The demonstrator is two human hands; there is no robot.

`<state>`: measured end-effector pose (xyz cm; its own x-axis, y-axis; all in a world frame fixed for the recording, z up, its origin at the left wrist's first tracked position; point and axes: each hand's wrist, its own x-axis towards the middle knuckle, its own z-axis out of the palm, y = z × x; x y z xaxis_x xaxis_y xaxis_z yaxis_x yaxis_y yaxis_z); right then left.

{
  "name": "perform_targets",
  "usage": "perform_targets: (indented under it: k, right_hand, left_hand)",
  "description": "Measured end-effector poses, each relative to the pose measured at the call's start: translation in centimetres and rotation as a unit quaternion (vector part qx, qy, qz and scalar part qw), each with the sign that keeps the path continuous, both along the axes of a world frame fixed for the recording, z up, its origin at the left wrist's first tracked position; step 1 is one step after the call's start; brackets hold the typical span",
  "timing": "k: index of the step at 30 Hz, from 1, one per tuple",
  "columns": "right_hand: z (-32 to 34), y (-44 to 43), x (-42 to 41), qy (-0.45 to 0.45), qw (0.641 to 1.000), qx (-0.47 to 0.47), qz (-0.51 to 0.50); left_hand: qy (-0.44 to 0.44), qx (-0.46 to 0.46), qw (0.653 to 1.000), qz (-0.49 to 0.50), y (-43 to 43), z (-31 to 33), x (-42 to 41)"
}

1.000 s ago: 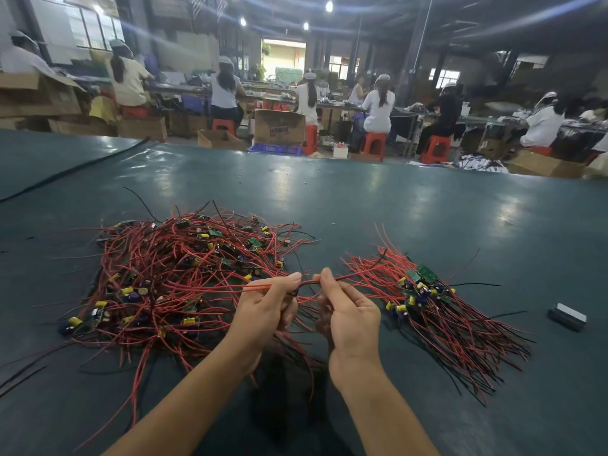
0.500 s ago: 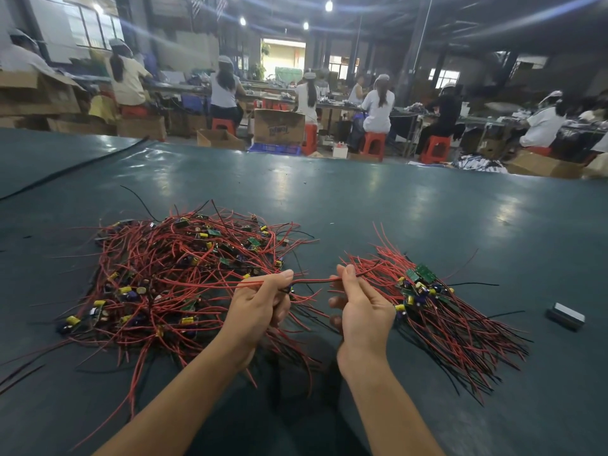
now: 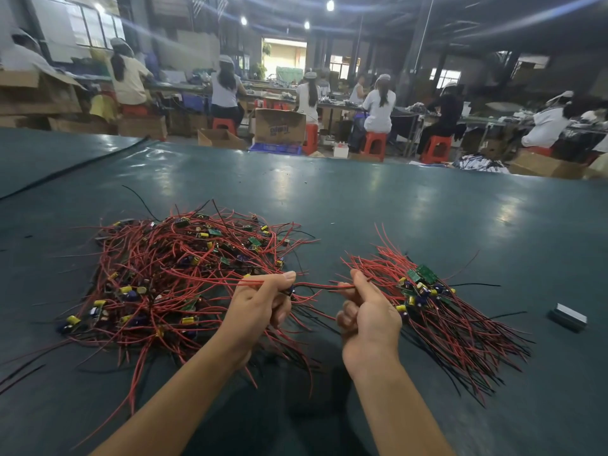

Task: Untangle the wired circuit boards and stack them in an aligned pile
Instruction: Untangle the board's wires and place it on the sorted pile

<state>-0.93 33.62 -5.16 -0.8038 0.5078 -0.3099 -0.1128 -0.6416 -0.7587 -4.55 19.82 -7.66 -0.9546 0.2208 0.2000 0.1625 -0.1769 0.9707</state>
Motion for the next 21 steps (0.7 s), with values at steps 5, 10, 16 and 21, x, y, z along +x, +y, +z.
perform_targets:
  k: [5,10,16,21]
  right_hand:
    - [0.18,0.32,0.19,0.045,0.998,-0.009,0.038]
    - [0.4,0.64,0.57,0.063,0.996,-0.012,0.067]
    - [0.65,0.98,0.68,0.066,0.996,-0.011,0.064]
    - [0.74,0.44,0.51,0.064,0.997,0.02,0.044]
  left_hand:
    - [0.003,0.005,1.0,0.016,-0.31,0.48,-0.19]
    - [-0.01,0.026,0.999,0.041,-0.92,0.81,-0.46]
    - [0.011,0.008,1.0,0.023,-0.89,0.88,-0.38]
    - [0.058,-0.013,0.998,0.0,-0.41,1.05,0.12]
